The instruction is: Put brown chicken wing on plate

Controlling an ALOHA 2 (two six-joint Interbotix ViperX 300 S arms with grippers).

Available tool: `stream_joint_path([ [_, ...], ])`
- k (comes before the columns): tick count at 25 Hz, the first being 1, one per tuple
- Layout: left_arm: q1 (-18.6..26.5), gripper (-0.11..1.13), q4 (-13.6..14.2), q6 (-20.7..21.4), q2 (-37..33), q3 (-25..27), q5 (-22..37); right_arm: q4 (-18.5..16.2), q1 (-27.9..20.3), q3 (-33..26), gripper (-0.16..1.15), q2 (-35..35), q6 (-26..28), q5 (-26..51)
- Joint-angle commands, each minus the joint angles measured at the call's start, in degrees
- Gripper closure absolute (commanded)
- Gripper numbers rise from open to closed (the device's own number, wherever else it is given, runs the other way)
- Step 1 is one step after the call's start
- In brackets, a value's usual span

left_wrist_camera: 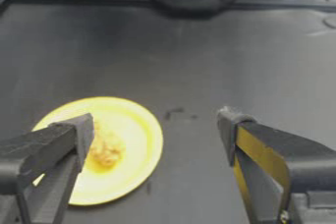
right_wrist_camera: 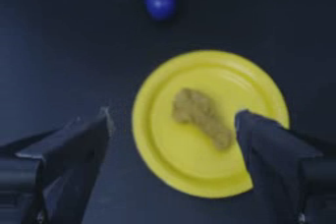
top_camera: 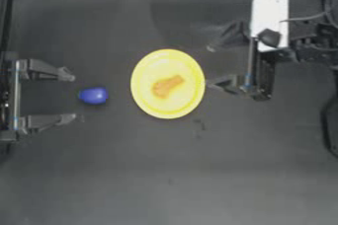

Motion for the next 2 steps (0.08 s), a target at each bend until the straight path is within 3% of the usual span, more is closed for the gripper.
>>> stream_joint_path([
  [1, 0.18, -0.01, 0.00, 0.00, 0.09, -1.14, 0.00, 1.23, 1.14, 1.85, -0.04, -5.27, 0.00, -2.55],
  [2, 0.09, -0.01, -0.09, 0.00, 0.00, -1.14, 0.00, 1.58, 1.49, 2.81, -0.04, -6.68, -0.09, -3.34],
])
